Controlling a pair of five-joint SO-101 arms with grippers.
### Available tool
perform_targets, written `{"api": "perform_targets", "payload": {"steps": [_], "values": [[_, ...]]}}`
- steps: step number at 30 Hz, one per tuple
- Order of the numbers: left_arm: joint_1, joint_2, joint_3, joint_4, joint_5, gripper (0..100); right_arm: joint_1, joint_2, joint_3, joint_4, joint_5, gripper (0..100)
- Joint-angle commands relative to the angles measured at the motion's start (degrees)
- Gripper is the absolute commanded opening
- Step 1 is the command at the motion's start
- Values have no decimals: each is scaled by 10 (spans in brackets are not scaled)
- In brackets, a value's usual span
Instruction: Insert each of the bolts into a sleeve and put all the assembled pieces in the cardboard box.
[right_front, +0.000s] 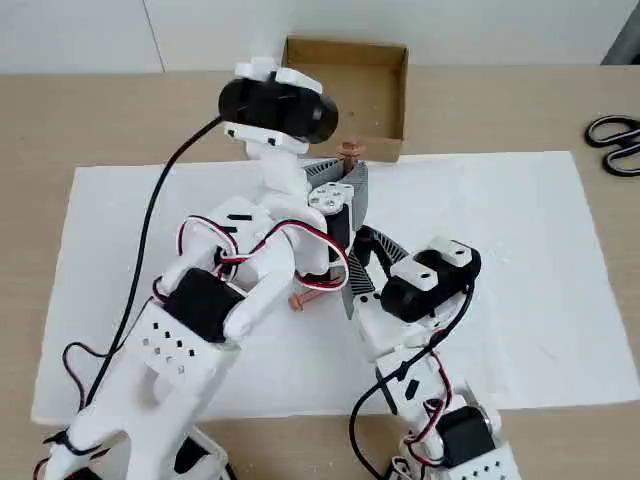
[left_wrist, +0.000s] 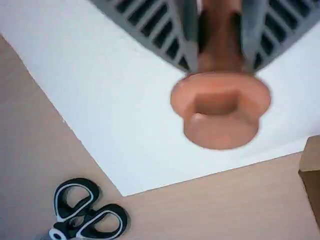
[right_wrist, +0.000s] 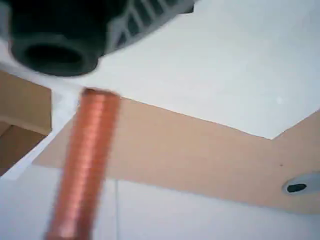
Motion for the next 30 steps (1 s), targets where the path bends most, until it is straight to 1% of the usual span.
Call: {"api": "perform_targets", "payload": {"steps": [1, 5, 12, 18, 23, 30], "values": [[1, -19, 16, -53, -2, 5, -4, -7, -4, -13, -6, 4], [4, -19, 36, -74, -2, 5, -4, -7, -4, -13, -6, 4], [9, -20, 35, -75, -2, 5, -4, -7, -1, -13, -6, 4], [28, -42, 39, -59, -3, 5, -2, -7, -1, -12, -6, 4], [25, -47, 48, -40, -4, 5, -2, -7, -1, -12, -6, 4], [25, -49, 68, -44, -5, 5, -2, -7, -2, -12, -6, 4]]}}
